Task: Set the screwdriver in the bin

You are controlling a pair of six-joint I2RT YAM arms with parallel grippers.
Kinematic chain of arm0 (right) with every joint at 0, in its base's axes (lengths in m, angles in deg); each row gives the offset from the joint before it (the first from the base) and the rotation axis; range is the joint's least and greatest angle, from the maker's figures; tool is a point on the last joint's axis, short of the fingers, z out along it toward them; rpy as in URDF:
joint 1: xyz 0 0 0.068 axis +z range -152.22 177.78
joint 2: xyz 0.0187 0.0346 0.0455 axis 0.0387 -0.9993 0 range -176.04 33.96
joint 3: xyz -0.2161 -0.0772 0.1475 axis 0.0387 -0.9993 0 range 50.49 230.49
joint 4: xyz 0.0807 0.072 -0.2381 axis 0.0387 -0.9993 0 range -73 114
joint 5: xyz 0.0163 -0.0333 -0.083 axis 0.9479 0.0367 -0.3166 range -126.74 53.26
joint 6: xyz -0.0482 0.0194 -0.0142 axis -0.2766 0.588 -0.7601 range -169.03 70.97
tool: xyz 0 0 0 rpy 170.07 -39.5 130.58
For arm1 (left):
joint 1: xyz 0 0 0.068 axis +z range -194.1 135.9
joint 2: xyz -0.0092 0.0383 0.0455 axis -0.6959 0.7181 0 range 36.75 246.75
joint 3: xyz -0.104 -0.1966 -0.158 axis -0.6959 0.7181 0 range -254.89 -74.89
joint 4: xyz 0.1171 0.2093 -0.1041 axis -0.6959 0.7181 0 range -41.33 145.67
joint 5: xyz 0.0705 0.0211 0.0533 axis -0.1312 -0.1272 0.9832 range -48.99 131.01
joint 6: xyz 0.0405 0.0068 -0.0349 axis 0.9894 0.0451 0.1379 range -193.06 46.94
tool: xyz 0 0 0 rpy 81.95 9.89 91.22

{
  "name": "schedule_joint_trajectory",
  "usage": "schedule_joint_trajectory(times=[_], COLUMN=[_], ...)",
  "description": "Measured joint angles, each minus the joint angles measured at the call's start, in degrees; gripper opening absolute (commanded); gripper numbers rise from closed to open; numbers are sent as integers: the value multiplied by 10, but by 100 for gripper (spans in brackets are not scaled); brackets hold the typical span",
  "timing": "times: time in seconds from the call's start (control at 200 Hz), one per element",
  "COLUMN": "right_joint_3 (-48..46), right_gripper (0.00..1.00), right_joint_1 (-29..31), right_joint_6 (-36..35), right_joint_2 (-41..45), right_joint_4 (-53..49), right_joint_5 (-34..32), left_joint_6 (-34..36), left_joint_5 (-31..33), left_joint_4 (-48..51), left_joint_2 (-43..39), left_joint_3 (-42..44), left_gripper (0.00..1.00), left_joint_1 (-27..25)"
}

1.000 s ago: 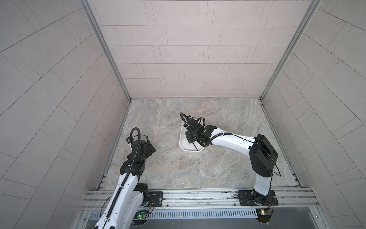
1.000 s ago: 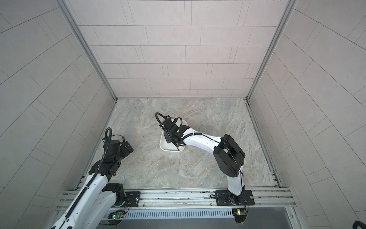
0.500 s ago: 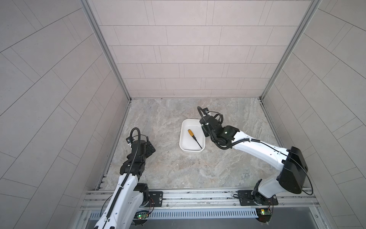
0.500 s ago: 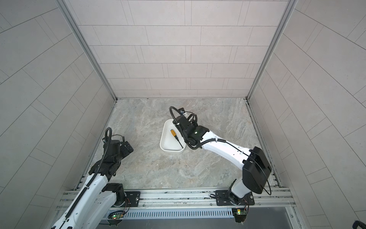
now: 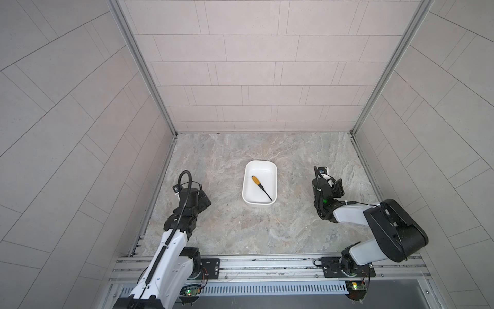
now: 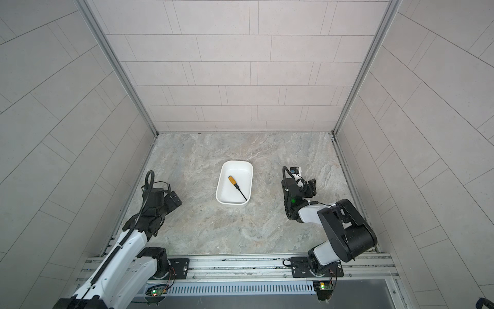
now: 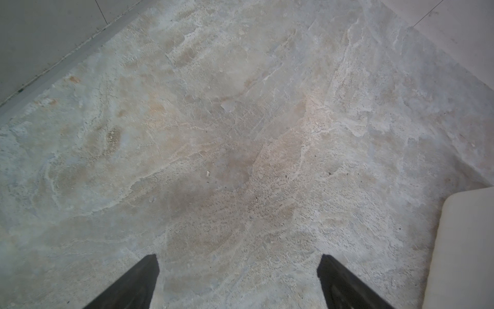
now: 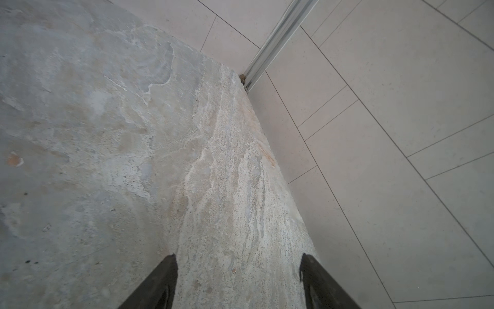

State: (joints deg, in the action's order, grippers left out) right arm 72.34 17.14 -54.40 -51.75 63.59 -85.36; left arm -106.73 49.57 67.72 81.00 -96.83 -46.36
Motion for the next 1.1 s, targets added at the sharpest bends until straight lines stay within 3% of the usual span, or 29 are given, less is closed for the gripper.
schedule_joint_trajectory(times=[0.145, 0.175, 0.19, 0.21, 0.405, 0.765, 0.875, 1.005, 1.095], right_joint_3=[-16, -16, -16, -15, 0, -11, -51, -58, -52], right_gripper=[73, 81, 96, 99, 99, 99, 99, 99, 99], right_joint_1=[-32, -39, -42, -47, -102, -104, -102, -100, -100], right_joint_6=[3, 7, 8, 14, 44, 56, 51, 44, 42], right_joint_2=[-39, -39, -38, -37, -26, -27, -54, -69, -69], right_joint_4=[121, 131, 135, 140, 130, 144, 224, 234, 245], right_joint_5=[22, 32, 36, 45, 130, 189, 200, 206, 210], left_joint_6=[0, 0, 0, 0, 0, -8, -36, -82, -72], left_joint_5=[-8, -9, -9, -9, -10, 0, 25, 74, 114], left_joint_4=[-5, -5, -5, -5, -6, -8, -10, -27, -60], left_joint_2=[18, 19, 19, 19, 19, 16, 12, 21, 57], left_joint_3=[0, 0, 0, 0, 0, 0, 0, -13, -45], left_gripper=[100, 100, 100, 100, 100, 100, 100, 100, 100], left_joint_1=[0, 0, 0, 0, 0, 0, 0, 0, 0])
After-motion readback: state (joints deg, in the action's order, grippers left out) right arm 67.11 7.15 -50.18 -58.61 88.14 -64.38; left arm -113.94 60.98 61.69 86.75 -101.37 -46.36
